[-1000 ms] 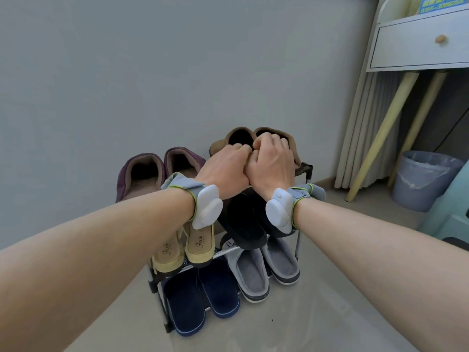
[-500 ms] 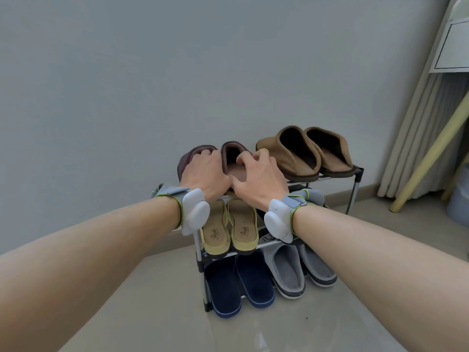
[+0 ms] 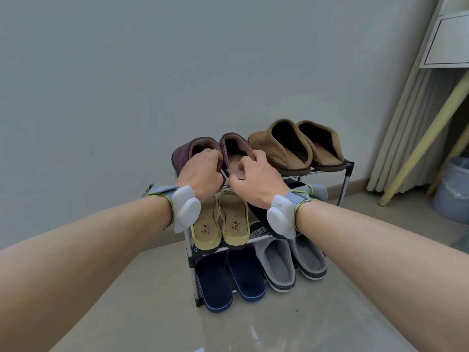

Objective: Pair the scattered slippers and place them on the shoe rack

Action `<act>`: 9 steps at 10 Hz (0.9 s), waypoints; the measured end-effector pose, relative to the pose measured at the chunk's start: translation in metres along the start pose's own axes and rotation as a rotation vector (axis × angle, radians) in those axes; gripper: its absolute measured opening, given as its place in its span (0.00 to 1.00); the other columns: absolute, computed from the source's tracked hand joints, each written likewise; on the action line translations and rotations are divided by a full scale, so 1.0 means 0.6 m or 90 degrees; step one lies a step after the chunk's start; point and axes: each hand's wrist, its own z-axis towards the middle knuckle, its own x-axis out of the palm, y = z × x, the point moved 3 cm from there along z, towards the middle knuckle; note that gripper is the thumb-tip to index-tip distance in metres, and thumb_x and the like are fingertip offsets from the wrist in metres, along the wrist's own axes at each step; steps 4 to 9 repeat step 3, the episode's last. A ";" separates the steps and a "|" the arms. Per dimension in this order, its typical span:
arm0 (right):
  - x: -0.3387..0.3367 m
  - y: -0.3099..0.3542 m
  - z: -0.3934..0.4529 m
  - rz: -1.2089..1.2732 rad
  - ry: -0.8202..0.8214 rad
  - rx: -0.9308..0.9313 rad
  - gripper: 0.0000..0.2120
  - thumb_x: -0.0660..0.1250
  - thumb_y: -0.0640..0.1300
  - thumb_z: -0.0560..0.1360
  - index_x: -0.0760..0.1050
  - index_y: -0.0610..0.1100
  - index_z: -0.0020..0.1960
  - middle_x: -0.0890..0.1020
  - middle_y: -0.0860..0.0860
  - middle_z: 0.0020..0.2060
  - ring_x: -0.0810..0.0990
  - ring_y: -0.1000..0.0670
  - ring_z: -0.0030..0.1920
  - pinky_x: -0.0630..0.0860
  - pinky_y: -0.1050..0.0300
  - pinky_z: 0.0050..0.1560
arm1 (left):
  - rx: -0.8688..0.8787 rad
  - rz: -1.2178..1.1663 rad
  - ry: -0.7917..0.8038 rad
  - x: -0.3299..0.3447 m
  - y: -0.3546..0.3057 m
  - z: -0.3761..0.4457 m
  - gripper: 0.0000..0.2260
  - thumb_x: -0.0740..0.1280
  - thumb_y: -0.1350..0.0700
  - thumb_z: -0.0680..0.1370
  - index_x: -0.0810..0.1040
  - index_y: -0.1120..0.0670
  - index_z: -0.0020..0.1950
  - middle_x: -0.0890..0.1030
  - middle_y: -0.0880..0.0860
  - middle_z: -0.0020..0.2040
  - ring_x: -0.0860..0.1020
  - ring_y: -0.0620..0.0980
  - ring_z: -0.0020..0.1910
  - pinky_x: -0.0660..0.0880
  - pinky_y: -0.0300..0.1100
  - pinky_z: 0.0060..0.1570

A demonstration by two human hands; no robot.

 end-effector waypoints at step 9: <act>-0.034 -0.011 0.000 0.236 -0.043 0.115 0.13 0.64 0.49 0.73 0.78 0.43 0.53 0.79 0.46 0.55 0.78 0.46 0.54 0.77 0.47 0.57 | -0.030 -0.091 -0.086 -0.037 -0.008 0.007 0.14 0.60 0.65 0.71 0.80 0.55 0.51 0.82 0.51 0.47 0.78 0.54 0.49 0.76 0.49 0.50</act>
